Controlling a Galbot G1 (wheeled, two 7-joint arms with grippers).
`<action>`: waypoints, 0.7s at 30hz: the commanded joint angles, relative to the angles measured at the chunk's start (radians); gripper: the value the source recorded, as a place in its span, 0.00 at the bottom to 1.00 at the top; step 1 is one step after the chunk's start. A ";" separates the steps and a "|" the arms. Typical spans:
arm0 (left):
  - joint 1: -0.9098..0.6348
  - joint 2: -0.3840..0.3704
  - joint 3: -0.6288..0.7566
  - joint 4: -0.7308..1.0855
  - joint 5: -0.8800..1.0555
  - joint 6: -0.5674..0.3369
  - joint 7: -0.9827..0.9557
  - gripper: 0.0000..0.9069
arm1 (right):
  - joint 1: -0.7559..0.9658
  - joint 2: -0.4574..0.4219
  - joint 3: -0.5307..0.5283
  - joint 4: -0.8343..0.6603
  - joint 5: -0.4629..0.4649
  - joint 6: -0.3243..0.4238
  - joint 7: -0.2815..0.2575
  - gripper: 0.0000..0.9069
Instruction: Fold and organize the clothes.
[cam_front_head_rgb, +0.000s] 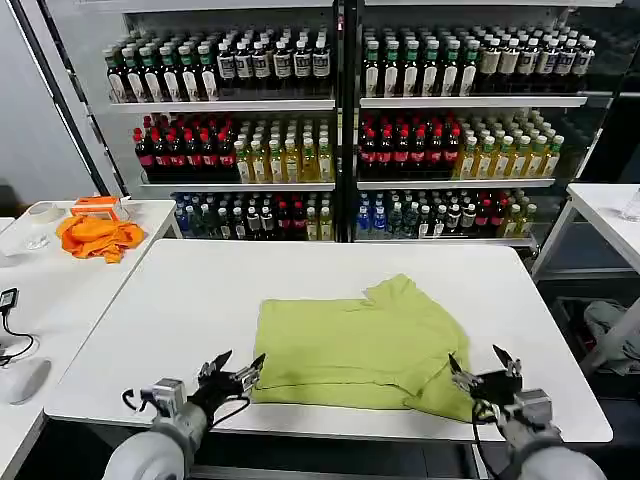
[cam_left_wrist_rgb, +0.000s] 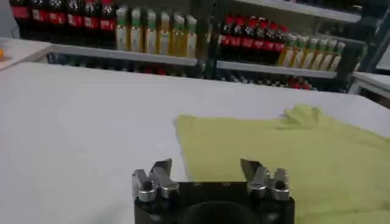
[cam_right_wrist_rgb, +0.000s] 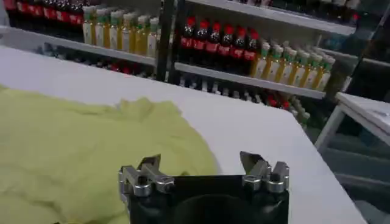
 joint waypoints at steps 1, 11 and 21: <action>-0.363 -0.060 0.180 0.315 0.056 -0.047 -0.044 1.00 | 0.448 0.041 -0.202 -0.339 0.138 -0.023 0.003 1.00; -0.507 -0.167 0.255 0.521 0.071 -0.043 -0.045 1.00 | 0.640 0.140 -0.307 -0.604 0.137 -0.021 -0.008 1.00; -0.583 -0.247 0.302 0.692 0.179 -0.039 -0.064 1.00 | 0.750 0.211 -0.371 -0.783 0.134 -0.016 -0.032 1.00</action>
